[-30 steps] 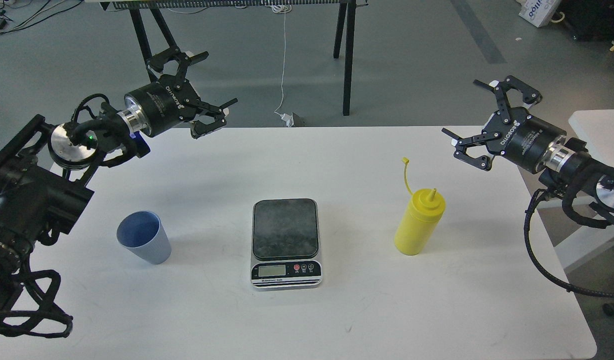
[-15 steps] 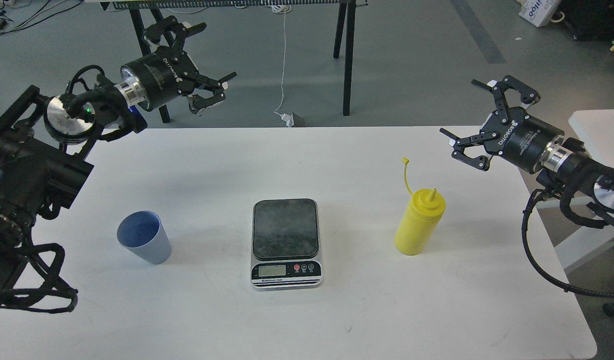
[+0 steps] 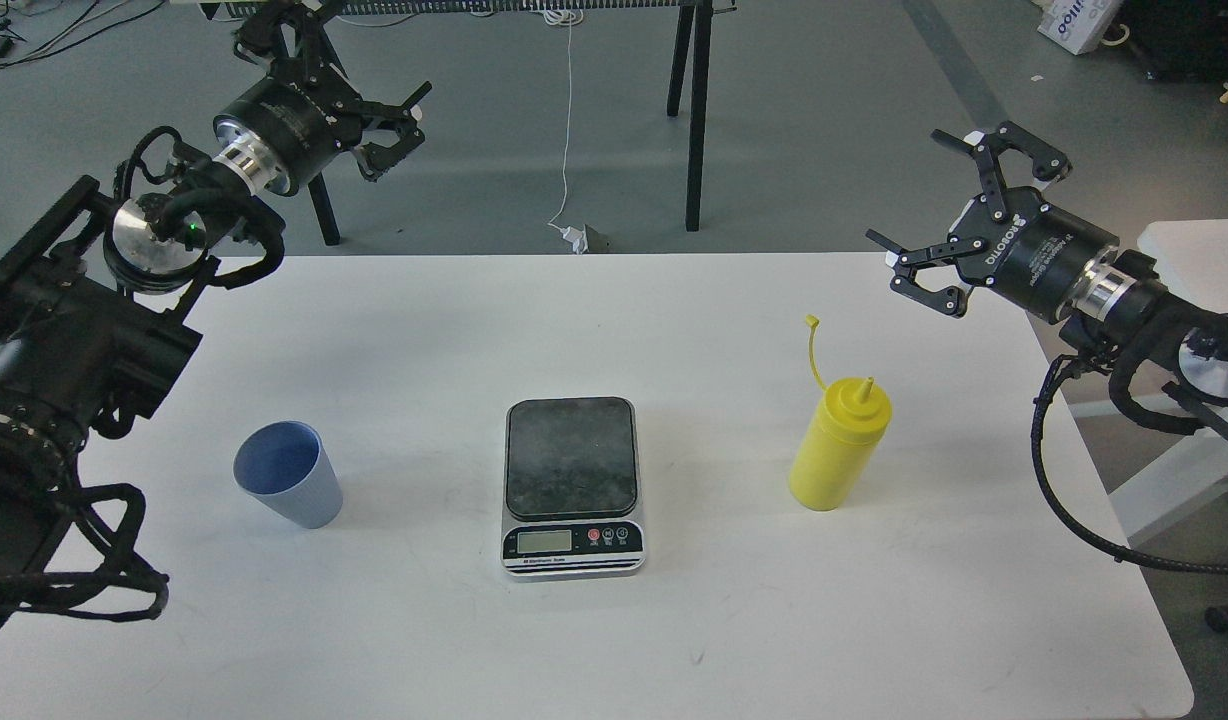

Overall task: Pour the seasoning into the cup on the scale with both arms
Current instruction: 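Swing the left gripper outward and lower it toward the blue cup, then move the open left gripper to the blue cup and close on it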

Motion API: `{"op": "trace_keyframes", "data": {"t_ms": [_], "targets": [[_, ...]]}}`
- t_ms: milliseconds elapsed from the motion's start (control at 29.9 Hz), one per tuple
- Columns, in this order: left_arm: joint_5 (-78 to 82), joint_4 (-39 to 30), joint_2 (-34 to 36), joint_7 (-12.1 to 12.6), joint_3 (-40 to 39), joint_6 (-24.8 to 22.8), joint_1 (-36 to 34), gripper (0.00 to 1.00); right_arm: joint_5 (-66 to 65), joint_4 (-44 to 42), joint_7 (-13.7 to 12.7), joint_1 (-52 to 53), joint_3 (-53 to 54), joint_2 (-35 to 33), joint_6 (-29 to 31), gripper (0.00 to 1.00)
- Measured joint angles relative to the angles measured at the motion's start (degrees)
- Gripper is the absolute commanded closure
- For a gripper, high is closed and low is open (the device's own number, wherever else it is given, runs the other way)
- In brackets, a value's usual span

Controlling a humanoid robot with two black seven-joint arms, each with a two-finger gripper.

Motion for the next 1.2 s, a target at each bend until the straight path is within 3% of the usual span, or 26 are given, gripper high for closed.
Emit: {"op": "trace_keyframes", "data": {"t_ms": [167, 401, 502, 635, 936, 1070, 1204], "targets": [[14.3, -0.1, 4.0, 1.4, 0.6, 0.0, -0.9, 0.00, -0.1, 0.0, -0.1, -0.4, -0.2, -0.7, 0.0, 0.00], [36.6, -0.4, 14.6, 11.0, 0.8, 0.0, -2.5, 0.01, -0.1, 0.1, -0.1, -0.5, -0.3, -1.3, 0.0, 0.00], [41.8, -1.4, 17.6, 13.3, 3.0, 0.0, -2.4, 0.02, -0.1, 0.0, -0.1, -0.6, -0.4, -1.3, 0.0, 0.00], [43.9, -6.5, 25.3, 13.9, 10.8, 0.0, -1.7, 0.03, -0.2, -0.1, -0.1, -0.7, -0.6, -1.3, 0.0, 0.00], [42.8, -33.6, 40.0, 14.3, 17.9, 0.0, 6.2, 0.03, -0.2, -0.5, -0.1, -2.0, -0.7, -1.3, 0.0, 0.00], [47.6, -43.2, 40.9, 14.6, 18.8, 0.0, 8.2, 0.03, -0.2, -0.8, -0.1, -2.1, -0.8, -1.2, 0.0, 0.00], [50.1, -45.6, 37.9, 14.8, 19.2, 0.0, 10.1, 0.03, -0.2, -1.1, -0.1, -2.5, -0.8, -1.2, 0.0, 0.01]]}}
